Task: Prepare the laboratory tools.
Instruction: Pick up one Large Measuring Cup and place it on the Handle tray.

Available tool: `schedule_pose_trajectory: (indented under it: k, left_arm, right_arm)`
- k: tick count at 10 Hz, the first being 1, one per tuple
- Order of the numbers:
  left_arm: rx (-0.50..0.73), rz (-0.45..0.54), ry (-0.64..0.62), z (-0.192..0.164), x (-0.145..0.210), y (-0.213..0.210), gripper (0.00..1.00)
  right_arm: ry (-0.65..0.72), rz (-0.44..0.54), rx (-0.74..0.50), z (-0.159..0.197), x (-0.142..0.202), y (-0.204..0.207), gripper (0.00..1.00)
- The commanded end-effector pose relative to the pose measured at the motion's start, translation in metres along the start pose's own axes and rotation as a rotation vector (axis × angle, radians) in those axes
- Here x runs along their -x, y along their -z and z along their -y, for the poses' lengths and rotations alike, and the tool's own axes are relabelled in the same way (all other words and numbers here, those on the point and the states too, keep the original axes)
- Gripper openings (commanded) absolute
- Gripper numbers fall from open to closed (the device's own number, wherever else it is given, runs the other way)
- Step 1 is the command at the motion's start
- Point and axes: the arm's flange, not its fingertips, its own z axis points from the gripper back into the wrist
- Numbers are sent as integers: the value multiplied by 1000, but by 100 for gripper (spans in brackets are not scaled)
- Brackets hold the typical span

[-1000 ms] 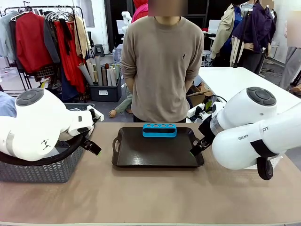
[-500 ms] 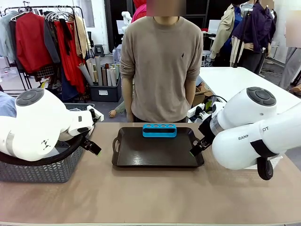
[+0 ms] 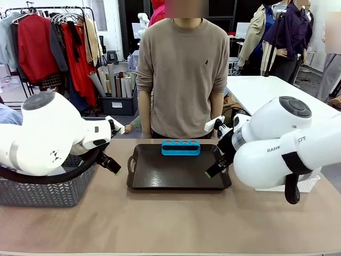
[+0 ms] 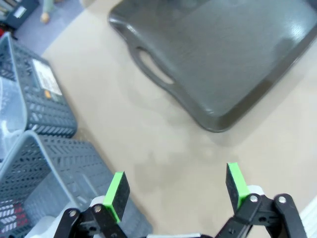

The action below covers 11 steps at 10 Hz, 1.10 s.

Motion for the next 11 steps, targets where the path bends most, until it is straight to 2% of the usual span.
schedule_pose_trajectory:
  k: [1, 4, 6, 8, 9, 11]
  left_arm:
    - [96, -15, 57, -4, -13, -28, 100]
    - [283, 34, 158, -8, -37, -73, 100]
    - [336, -13, 195, -21, -47, -89, 100]
    - [331, 8, 191, -28, -55, -90, 100]
    - [322, 4, 193, -14, -47, -97, 100]
    - [322, 4, 193, -14, -47, -97, 100]
  right_arm:
    - [-23, 14, -79, 22, 4, -25, 100]
    - [-23, 21, -171, 56, 0, -60, 100]
    - [-25, 51, -184, 82, -1, -77, 100]
    - [-15, 64, -176, 106, 0, -88, 100]
    - [-11, 43, -152, 82, 1, -86, 100]
    - [-11, 43, -152, 82, 1, -86, 100]
